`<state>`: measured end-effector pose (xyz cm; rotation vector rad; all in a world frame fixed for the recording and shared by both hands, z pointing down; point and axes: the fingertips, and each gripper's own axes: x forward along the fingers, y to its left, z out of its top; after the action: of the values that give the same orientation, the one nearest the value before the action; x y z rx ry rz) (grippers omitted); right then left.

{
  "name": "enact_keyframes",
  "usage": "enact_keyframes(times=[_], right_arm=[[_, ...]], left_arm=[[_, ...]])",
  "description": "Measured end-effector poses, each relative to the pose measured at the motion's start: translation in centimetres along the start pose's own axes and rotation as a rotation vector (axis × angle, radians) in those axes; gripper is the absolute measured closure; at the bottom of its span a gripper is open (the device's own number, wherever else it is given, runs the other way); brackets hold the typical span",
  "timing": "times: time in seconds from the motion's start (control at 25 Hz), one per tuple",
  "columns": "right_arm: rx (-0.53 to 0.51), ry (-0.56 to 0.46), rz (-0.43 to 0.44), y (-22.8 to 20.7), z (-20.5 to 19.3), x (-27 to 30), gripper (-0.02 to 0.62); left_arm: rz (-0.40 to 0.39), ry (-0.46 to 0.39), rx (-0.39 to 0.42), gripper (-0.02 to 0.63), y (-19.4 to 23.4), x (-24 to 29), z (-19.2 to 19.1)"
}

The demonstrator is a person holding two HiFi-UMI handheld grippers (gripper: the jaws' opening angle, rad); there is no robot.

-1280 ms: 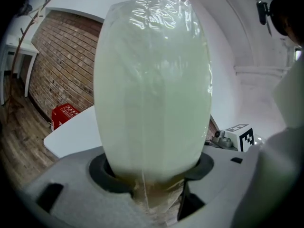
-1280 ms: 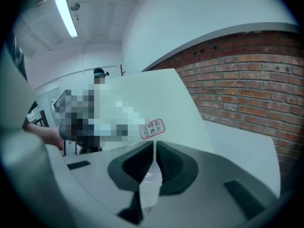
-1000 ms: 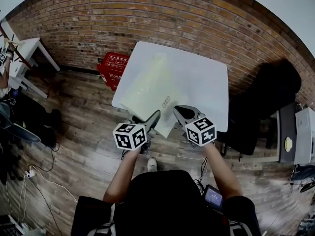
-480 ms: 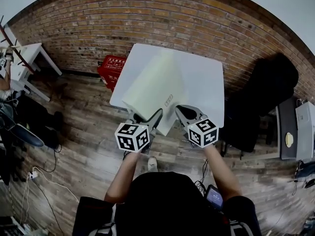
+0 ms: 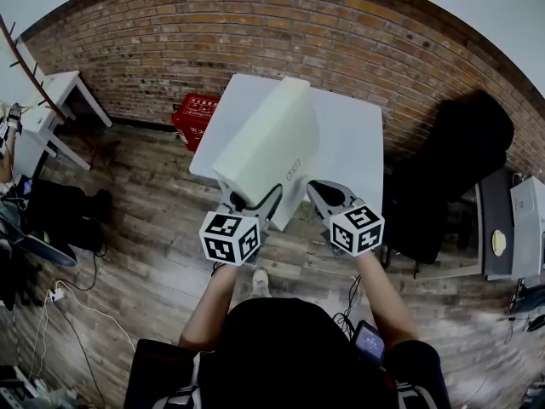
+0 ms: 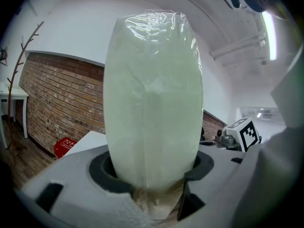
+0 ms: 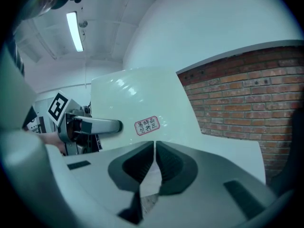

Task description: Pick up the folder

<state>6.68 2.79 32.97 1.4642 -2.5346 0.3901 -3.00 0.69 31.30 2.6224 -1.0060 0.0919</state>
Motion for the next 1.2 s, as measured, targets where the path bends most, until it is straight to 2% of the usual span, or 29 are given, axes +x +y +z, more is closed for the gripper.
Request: enact_keyframes(times=[0.6, 1.2], right_arm=[[-0.011, -0.053, 0.02, 1.7, 0.6, -4.3, 0.558], [-0.029, -0.117, 0.022, 3.8, 1.0, -7.9, 0.558]], left_arm=[[0.018, -0.063, 0.044, 0.324, -4.1, -2.6, 1.4], [0.032, -0.082, 0.075, 0.325, -7.3, -5.7, 0.4]])
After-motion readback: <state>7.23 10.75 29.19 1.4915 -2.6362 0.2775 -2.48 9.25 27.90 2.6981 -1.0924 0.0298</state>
